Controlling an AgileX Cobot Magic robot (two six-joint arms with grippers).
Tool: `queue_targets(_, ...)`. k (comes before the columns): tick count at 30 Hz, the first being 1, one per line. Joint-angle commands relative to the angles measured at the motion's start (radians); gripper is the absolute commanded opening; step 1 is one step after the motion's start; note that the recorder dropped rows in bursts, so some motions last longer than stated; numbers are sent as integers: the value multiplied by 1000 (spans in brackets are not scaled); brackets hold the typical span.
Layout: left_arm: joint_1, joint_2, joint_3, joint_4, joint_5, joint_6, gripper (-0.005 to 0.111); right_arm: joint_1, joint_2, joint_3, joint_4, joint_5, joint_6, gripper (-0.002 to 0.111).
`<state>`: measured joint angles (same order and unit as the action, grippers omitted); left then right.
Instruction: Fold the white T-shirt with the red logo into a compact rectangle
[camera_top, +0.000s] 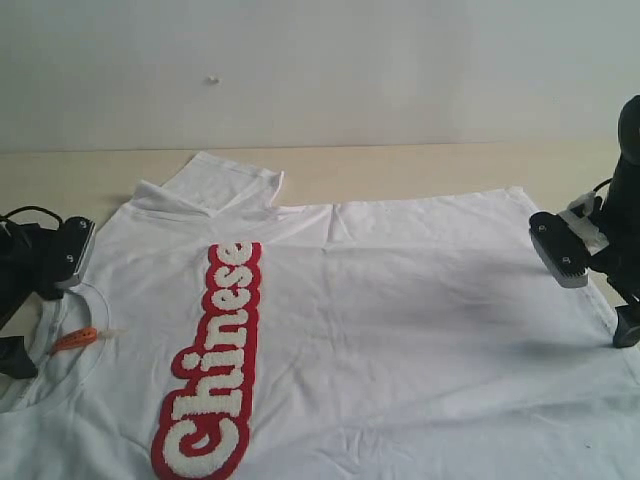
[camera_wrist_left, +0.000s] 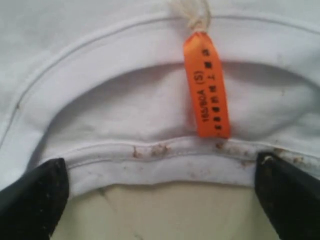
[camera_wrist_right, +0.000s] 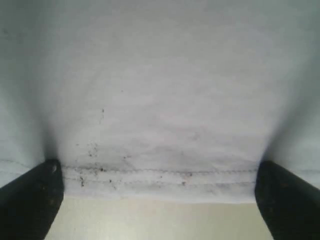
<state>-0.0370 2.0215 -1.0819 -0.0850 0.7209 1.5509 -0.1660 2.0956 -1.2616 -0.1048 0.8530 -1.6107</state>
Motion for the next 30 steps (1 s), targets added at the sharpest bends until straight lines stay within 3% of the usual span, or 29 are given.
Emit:
queue_targets(1,-25,188,91,16,-4,-6,105,-2,46,24,27,-59,-2,105)
queue_targets(11,-25,188,91,23,-18,-7,105,-2,46,24,27,-57,-4,105)
queue_targets(16,-25,188,91,23,-16,-7,105,-2,46,24,47,-48,-122,105)
queue_targets(30,-25,188,91,23,-19,-7,105,-2,46,26,84,-47,-36,105)
